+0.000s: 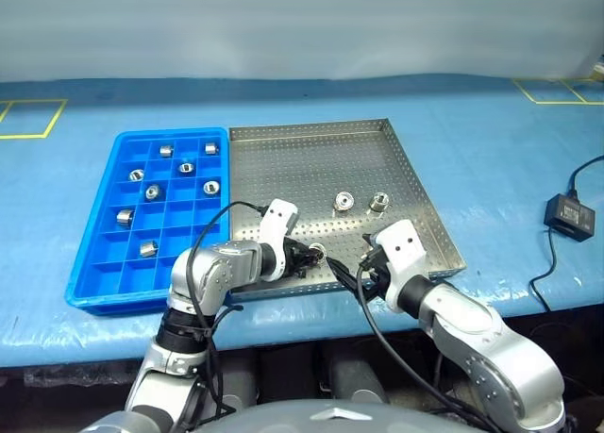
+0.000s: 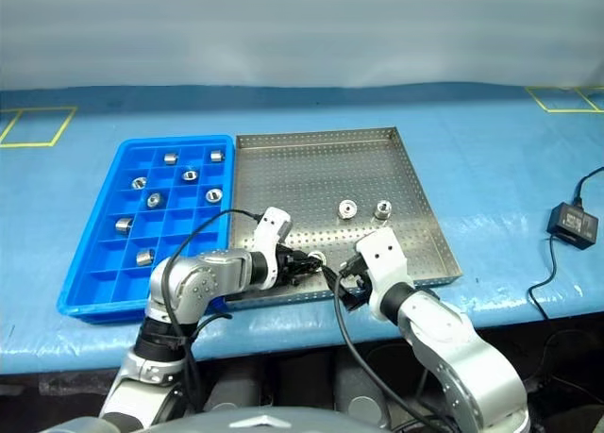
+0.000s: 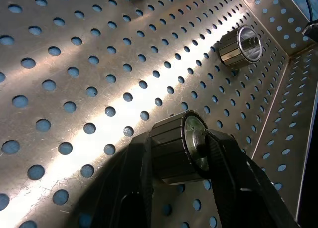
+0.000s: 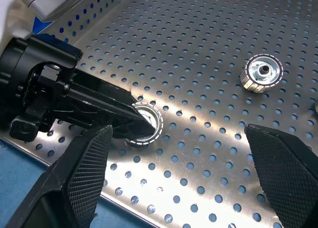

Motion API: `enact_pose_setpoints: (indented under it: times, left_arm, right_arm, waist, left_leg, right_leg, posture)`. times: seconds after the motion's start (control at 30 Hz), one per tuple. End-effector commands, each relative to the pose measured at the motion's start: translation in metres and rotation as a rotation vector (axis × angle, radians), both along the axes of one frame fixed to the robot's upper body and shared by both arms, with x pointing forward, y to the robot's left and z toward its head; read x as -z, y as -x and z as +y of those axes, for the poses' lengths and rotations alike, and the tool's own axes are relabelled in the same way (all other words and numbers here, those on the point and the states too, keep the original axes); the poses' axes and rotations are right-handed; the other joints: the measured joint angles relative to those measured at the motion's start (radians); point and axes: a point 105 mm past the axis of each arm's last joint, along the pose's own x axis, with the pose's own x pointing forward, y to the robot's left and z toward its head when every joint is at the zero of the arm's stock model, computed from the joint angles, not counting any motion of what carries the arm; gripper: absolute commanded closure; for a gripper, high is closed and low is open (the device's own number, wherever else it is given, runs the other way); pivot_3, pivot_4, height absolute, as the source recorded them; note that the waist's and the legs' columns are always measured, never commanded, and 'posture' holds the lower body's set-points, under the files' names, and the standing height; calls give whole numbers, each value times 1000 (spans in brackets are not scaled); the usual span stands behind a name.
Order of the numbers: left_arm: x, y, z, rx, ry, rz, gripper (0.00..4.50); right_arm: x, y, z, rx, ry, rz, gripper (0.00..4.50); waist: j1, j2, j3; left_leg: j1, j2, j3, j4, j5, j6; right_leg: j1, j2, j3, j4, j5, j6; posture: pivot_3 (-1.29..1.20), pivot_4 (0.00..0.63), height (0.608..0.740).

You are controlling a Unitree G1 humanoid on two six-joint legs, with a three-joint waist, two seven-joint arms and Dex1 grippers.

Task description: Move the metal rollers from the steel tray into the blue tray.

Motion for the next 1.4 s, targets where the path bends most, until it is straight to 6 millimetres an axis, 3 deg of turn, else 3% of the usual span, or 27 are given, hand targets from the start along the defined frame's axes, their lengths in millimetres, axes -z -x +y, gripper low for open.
enact_pose_setpoints:
  times: [0.03, 0.2, 0.37, 0.5, 0.67, 0.9, 1.13, 1.4]
  left_arm:
    - [-44, -32, 33, -298, 32, -242, 3223]
    - [-62, -34, 94, -669, -95, -387, 3223]
    - [-97, -1, 141, -889, -349, -657, 3223]
    - [-98, 25, 170, -1051, -481, -663, 3223]
    - [-92, 52, 182, -1160, -503, -623, 3223]
    - [-77, 76, 201, -1265, -626, -543, 3223]
    - [-65, 71, 200, -1185, -624, -531, 3223]
    - [-71, 51, 197, -1111, -590, -582, 3223]
  right_arm:
    - [-9, -2, 8, -52, -13, -39, 0]
    - [-10, -7, 24, -153, -16, -35, 0]
    - [-10, -13, 43, -283, -18, -32, 0]
    - [-11, -17, 62, -401, -28, -30, 0]
    - [-12, -19, 84, -551, -18, -37, 0]
    - [-11, -19, 96, -630, -27, -32, 0]
    - [-10, -15, 99, -644, -37, -24, 0]
    - [-9, -14, 92, -600, -35, -22, 0]
  waist:
    - [5, 0, 0]
    - [14, 0, 0]
    - [39, -3, 2]
    - [83, -2, 2]
    - [148, -3, 2]
    - [236, -3, 2]
    - [318, -3, 2]
    - [388, -2, 2]
  left_leg:
    - [0, 0, 0, 0, 0, 0]
    - [0, 0, 0, 0, 0, 0]
    - [-1, -1, 0, -1, -1, 1]
    - [0, 0, -1, -1, -1, 1]
    - [-1, -1, -2, 0, -1, 1]
    - [-3, 0, -4, -1, -1, 0]
    - [-4, 1, -4, -1, -2, -1]
    - [-6, 2, -6, -1, -3, -3]
  right_leg:
    - [0, 0, 0, 0, 0, 0]
    - [0, 0, 0, 0, 0, 0]
    - [0, 0, 1, -1, 1, 1]
    - [1, 0, -1, 0, 0, 0]
    - [1, -2, -3, -2, 0, 0]
    - [-1, -2, -6, -2, 0, -1]
    - [-2, -4, -10, -3, -2, -3]
    - [-4, -4, -15, -3, -3, -4]
  posture:
    - [-47, 150, 740]
    - [45, 150, 740]
    - [177, 150, 740]
    - [301, 150, 740]
    - [408, 150, 740]
    - [474, 150, 740]
    - [460, 150, 740]
    - [410, 150, 740]
